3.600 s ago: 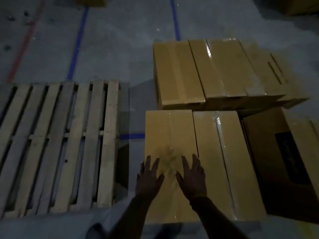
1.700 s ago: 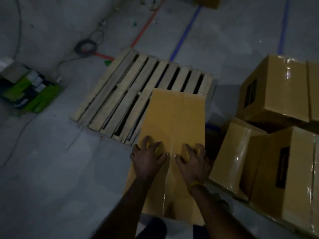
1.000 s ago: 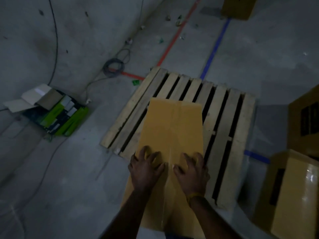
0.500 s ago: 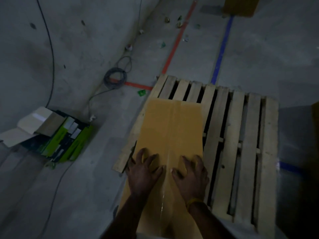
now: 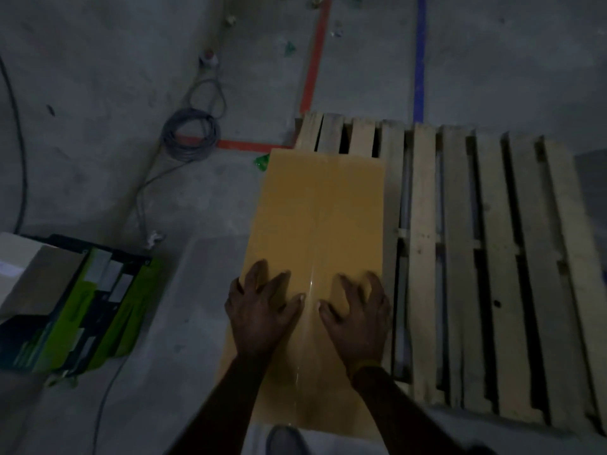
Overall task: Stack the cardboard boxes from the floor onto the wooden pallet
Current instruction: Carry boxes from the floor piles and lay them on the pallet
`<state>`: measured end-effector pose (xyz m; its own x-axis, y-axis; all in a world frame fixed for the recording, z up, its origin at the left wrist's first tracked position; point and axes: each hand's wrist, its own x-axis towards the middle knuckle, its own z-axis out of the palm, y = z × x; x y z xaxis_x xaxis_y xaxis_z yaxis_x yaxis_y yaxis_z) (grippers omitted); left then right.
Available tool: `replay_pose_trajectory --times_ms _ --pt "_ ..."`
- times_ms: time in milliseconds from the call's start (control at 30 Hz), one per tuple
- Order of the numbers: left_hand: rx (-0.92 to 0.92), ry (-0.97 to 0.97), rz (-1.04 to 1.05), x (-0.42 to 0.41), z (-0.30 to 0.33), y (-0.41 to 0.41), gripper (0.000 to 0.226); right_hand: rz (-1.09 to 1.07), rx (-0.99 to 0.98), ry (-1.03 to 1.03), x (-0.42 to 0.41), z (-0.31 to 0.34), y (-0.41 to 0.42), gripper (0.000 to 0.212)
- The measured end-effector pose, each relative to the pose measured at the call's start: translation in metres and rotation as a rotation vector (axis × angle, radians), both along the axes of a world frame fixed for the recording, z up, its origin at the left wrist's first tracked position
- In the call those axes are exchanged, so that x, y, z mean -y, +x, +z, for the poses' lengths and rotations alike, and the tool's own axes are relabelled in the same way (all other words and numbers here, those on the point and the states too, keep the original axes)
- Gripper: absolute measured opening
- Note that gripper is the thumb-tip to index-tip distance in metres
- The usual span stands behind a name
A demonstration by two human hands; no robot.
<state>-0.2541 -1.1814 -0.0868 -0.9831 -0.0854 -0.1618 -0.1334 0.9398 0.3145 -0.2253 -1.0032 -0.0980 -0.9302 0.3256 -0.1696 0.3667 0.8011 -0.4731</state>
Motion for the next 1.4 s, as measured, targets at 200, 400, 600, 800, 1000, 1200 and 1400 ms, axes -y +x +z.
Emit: replay_pose_trajectory --times_ms 200,400,600,800,1000,1200,1400 --pt "-0.027 0.049 -0.015 0.028 -0.06 -0.022 0.064 -0.002 0.007 -0.005 0.027 -0.057 -0.016 0.07" --pt "-0.037 0.062 0.005 0.036 -0.106 -0.03 0.067 0.018 0.039 -0.04 0.033 -0.099 -0.027 0.07" --pt "0.077 0.081 0.007 0.046 -0.141 -0.029 0.069 0.162 0.224 0.012 0.035 -0.128 -0.028 0.08" --pt "0.215 -0.066 -0.104 0.035 -0.116 -0.028 0.072 0.219 0.323 -0.022 0.027 -0.109 -0.029 0.08" --pt "0.242 -0.019 -0.153 -0.012 -0.041 0.011 0.07 0.183 0.34 0.026 -0.01 -0.026 -0.001 0.072" --pt "0.207 0.099 -0.223 -0.105 0.058 0.067 0.069 0.155 0.296 0.038 -0.083 0.077 0.053 0.071" --pt "0.154 0.07 -0.26 -0.2 0.164 0.112 0.07 0.157 0.226 0.075 -0.183 0.181 0.105 0.067"
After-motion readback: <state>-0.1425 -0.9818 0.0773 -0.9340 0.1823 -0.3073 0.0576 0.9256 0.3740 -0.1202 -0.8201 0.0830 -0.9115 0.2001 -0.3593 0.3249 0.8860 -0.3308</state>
